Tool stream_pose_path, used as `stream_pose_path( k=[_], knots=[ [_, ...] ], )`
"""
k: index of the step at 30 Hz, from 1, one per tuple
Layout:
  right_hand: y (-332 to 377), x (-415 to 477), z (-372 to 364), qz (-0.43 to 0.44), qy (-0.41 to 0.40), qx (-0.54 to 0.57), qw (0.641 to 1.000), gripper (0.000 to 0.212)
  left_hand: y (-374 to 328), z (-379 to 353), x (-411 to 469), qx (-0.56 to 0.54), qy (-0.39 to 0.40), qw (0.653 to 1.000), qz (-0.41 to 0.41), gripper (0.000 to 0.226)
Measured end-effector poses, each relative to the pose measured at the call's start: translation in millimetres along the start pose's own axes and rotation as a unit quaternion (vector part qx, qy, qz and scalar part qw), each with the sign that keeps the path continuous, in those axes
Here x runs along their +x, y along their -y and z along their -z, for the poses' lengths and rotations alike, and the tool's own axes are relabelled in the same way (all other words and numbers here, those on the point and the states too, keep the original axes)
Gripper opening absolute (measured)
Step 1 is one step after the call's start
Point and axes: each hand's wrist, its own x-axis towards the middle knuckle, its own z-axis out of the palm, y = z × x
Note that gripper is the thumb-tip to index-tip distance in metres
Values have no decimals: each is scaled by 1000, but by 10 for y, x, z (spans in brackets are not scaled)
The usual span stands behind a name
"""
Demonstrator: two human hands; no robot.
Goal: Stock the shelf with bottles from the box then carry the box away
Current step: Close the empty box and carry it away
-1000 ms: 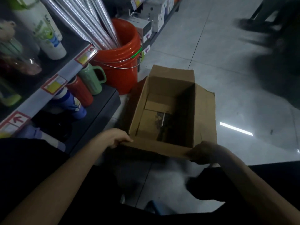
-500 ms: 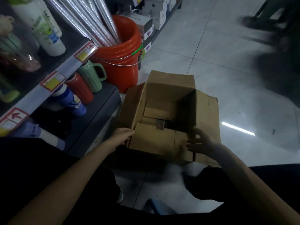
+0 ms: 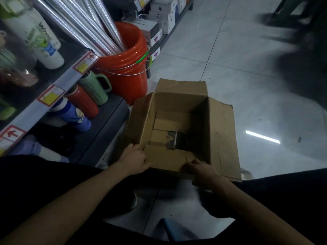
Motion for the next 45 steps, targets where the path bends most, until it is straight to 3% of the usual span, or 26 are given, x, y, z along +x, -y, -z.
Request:
stream_pose_path(
  k=[4, 8, 12, 15, 18, 23, 25, 28, 31, 32, 33, 36, 40, 42, 45],
  knots=[
    [-63, 173, 40, -1, -7, 4, 1000, 54, 141, 232, 420, 32, -79, 996, -36, 54],
    [-64, 314, 125, -9, 12, 11, 1000, 57, 269, 456, 959, -22, -128, 991, 35, 59],
    [-112, 472, 216, -8, 56, 36, 998, 62, 373, 630, 1562, -142, -146, 973, 109, 65],
    [-160, 620, 247, 15, 100, 58, 993, 50, 500, 692, 2040, -207, -161, 954, 146, 72],
    [-212, 729, 180, 24, 117, 45, 992, 59, 584, 786, 2410, -231, -172, 943, 164, 80],
    [-279, 827, 105, 42, 142, 28, 989, 67, 683, 935, 2880, -338, -127, 905, 224, 86],
    [-291, 860, 64, 37, 147, 31, 988, 68, 709, 976, 3000, -463, -127, 843, 244, 87],
    [-295, 870, 59, 37, 150, 35, 987, 63, 932, 788, 3368, -663, -127, 686, 272, 92],
    [-281, 867, 78, 38, 157, 19, 987, 59, 1315, 330, 3861, -779, -123, 540, 294, 123],
    [-269, 866, 82, 35, 157, 10, 987, 63, 1376, 242, 3930, -805, -123, 506, 285, 126],
    [-250, 868, 88, 30, 160, -1, 987, 65, 1373, 269, 3876, -814, -120, 494, 279, 125],
    [-187, 856, 127, 27, 162, -15, 986, 64, 1097, 810, 3221, -822, -107, 499, 253, 112],
    [-153, 814, 125, 29, 150, -25, 988, 65, 942, 1158, 2778, -816, -132, 511, 234, 56],
    [-135, 785, 124, 29, 145, -26, 989, 66, 930, 1200, 2649, -808, -167, 510, 241, 52],
    [-123, 782, 171, 25, 136, -23, 990, 66, 966, 1124, 2476, -779, -151, 561, 237, 64]
  ],
)
